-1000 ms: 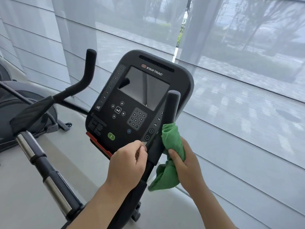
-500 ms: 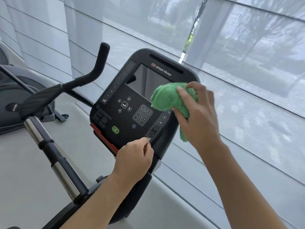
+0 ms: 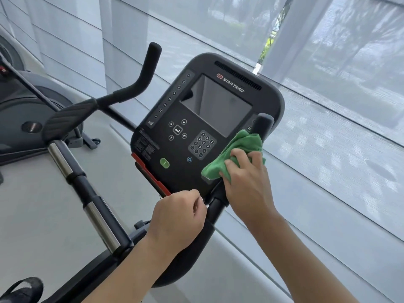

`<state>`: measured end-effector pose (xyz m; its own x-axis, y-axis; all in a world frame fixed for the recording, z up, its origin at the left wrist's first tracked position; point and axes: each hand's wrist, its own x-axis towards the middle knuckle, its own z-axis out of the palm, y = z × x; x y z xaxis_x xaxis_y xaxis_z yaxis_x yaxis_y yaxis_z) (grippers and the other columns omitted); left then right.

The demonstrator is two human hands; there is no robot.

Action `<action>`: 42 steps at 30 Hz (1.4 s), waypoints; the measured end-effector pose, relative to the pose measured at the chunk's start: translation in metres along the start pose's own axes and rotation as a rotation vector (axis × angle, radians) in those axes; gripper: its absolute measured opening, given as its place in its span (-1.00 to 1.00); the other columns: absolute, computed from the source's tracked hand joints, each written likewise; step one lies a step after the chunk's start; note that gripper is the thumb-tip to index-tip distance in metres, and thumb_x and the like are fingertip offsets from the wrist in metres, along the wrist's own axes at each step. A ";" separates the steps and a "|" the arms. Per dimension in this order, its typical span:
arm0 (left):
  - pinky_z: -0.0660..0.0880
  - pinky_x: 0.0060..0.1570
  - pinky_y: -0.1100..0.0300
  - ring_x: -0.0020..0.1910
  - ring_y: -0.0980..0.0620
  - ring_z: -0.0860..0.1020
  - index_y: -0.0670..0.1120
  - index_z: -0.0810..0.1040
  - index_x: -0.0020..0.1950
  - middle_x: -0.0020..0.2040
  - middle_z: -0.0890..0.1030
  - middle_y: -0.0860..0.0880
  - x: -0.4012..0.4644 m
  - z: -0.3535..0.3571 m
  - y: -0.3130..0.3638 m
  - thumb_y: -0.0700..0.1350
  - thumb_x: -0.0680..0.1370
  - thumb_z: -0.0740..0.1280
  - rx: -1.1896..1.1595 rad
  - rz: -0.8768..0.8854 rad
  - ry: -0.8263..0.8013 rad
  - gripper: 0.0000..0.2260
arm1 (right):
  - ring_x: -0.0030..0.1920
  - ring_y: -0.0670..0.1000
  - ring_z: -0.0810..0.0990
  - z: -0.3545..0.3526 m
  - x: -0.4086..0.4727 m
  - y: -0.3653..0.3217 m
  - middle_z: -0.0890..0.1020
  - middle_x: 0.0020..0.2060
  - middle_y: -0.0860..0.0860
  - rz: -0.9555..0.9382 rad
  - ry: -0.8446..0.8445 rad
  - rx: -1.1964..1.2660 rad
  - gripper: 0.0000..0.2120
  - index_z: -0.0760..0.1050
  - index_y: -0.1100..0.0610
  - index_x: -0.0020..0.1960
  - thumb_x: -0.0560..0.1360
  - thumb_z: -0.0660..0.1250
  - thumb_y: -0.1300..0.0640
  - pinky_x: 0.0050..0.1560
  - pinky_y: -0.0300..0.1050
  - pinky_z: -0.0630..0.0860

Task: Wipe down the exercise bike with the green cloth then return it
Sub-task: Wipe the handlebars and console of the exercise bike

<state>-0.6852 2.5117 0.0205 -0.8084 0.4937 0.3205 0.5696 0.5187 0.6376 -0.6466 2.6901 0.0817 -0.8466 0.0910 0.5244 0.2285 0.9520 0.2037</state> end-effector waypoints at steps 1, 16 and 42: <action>0.53 -0.29 -0.01 -0.38 -0.03 0.49 -0.04 0.49 -0.21 -0.38 0.51 0.02 0.000 0.000 -0.001 -0.03 0.65 0.26 -0.006 0.004 0.013 -0.76 | 0.07 0.18 0.46 0.000 -0.002 -0.002 0.62 0.15 0.02 0.010 -0.021 0.033 -0.88 0.67 0.15 -0.01 0.58 0.44 0.10 -0.07 0.09 0.55; 0.26 -0.46 0.19 -0.51 0.02 0.32 -0.01 0.38 -0.33 -0.48 0.38 0.07 0.001 0.003 -0.002 -0.02 0.55 0.27 -0.007 0.037 0.091 -0.73 | 0.18 -0.05 0.35 -0.045 -0.018 0.004 0.56 0.21 -0.09 -0.061 -0.063 0.464 -0.81 0.70 0.10 0.18 0.62 0.46 0.04 0.29 -0.23 0.37; 0.57 -0.33 0.09 -0.40 0.03 0.53 -0.03 0.52 -0.24 -0.40 0.52 0.06 0.001 -0.002 -0.002 -0.02 0.66 0.25 -0.048 0.046 0.029 -0.72 | 0.19 0.15 0.58 -0.020 0.081 0.001 0.68 -0.05 0.03 -0.280 -0.482 -0.460 -0.78 0.62 0.06 -0.01 0.63 0.20 0.18 0.66 0.22 -0.18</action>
<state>-0.6878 2.5099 0.0204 -0.7862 0.4950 0.3700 0.5987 0.4618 0.6544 -0.7050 2.6923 0.1412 -0.9967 0.0812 -0.0004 0.0607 0.7489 0.6599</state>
